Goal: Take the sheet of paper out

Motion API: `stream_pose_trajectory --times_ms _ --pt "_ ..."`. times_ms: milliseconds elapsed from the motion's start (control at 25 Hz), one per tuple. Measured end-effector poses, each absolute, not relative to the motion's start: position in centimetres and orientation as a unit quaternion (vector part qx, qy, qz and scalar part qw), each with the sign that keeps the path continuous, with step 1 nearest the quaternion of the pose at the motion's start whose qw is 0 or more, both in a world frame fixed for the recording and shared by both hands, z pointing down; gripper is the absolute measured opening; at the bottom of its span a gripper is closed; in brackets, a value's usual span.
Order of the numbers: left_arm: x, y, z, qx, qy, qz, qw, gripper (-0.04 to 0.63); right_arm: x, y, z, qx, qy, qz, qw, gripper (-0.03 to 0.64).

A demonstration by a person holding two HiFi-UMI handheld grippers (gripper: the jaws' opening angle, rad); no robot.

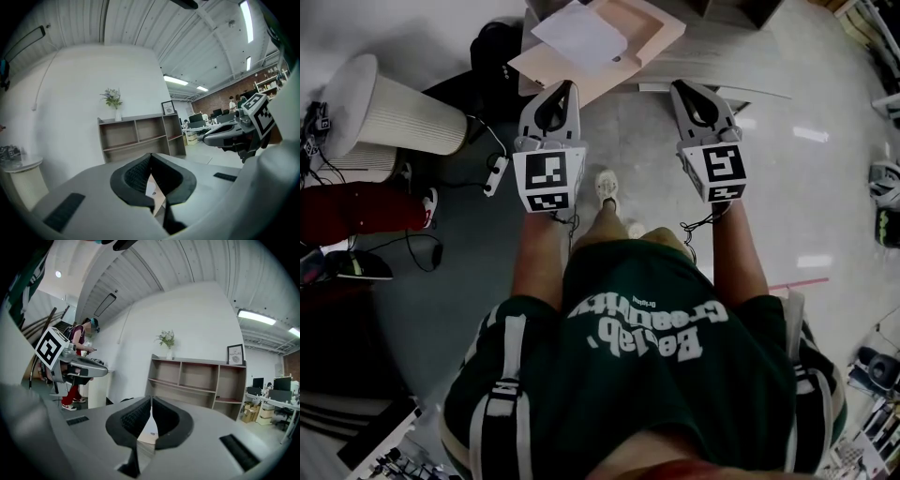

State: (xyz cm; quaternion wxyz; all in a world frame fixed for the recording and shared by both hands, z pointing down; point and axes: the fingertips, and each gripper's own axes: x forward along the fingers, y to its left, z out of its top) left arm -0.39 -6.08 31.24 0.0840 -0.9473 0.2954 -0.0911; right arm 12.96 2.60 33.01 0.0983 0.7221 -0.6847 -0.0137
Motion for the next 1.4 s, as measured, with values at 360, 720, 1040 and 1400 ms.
stream_pose_trajectory --times_ms 360,720,1040,1400 --pt "2.6 -15.4 32.4 -0.953 0.278 -0.096 0.078 0.018 15.8 -6.4 34.0 0.732 -0.673 -0.003 0.109 0.035" --pt "5.0 -26.3 31.8 -0.958 0.262 -0.094 0.076 0.018 18.4 -16.9 32.9 0.752 -0.649 0.003 0.114 0.035" --pt "6.3 -32.9 32.1 -0.962 0.248 -0.088 0.068 0.018 19.6 -22.8 32.8 0.767 -0.631 0.003 0.118 0.035" --pt "6.1 -35.4 31.0 -0.962 0.259 -0.036 0.079 0.018 19.4 -26.1 33.0 0.766 -0.631 0.004 0.126 0.035"
